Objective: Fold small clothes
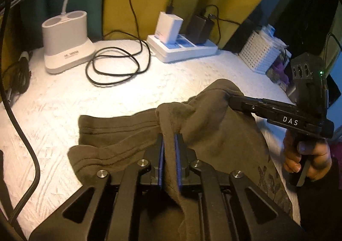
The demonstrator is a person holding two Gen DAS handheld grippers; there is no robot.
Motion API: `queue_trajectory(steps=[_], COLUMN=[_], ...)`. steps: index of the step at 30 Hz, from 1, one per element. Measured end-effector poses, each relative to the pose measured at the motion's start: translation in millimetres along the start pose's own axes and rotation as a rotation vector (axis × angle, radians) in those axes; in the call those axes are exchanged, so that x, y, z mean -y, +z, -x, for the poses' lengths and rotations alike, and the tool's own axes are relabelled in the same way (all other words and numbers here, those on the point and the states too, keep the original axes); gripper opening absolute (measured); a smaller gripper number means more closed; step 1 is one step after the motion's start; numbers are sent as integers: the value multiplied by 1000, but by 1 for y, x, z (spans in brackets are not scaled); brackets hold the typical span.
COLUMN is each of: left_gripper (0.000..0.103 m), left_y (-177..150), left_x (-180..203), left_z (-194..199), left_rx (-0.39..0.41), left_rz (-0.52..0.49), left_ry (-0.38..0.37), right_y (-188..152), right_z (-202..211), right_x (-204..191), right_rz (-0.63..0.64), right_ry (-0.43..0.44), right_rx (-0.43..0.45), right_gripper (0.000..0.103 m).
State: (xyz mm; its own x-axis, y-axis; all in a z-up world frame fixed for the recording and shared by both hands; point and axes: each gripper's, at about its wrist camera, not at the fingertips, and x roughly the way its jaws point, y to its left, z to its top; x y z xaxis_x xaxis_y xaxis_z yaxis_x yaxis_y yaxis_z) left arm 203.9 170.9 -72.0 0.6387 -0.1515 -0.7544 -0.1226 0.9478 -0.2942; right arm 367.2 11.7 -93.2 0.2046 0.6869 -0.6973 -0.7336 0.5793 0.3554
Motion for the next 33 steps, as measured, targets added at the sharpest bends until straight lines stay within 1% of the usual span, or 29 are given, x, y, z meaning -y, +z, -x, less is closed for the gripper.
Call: queue_trajectory(steps=[4,6,8,9,10,11,13,15,18,21,25,26,28,29,30,33], left_gripper=[6,6,4,1,1,1,1,1,2,2,4,8,27,47,57,57], left_y=[5,7,9,9,9,8,4,2,5,5,1,-2,-7,-11,-15,-27], left_x=[-2,-3,-7,-12,-16,-20,-26,-24,-21,-17,-12,-9,-2,2,7,20], left_z=[14,21,19,15,12,7,-2,-2,3,13,28,33,39,42,45,48], left_rx=[43,69,70,60,51,38,14,9,5,0,10,13,13,14,15,-7], left_rz=[13,7,10,21,28,33,46,42,39,39,41,37,26,19,14,-17], left_ry=[9,27,55,71,80,83,91,96,114,134,126,119,111,106,96,87], right_y=[11,15,16,15,14,12,10,10,11,9,-2,-5,-11,-14,-18,-28], right_z=[-3,-5,-13,-21,-27,-31,-31,-28,-19,-8,4,6,10,11,12,11], right_x=[-11,-14,-14,-13,-12,-10,-9,-12,-13,-14,-19,-20,-23,-23,-25,-28], right_rz=[41,54,64,70,69,62,64,78,89,94,106,105,104,106,106,112], right_ry=[-9,-26,-59,-84,-104,-116,-122,-156,-205,-236,-258,-258,-261,-262,-264,-269], right_rx=[6,6,-16,-41,-58,-69,-56,-53,-35,-23,-20,-19,-22,-25,-29,-39], right_gripper=[13,13,13,14,14,17,21,31,42,43,43,43,43,43,43,44])
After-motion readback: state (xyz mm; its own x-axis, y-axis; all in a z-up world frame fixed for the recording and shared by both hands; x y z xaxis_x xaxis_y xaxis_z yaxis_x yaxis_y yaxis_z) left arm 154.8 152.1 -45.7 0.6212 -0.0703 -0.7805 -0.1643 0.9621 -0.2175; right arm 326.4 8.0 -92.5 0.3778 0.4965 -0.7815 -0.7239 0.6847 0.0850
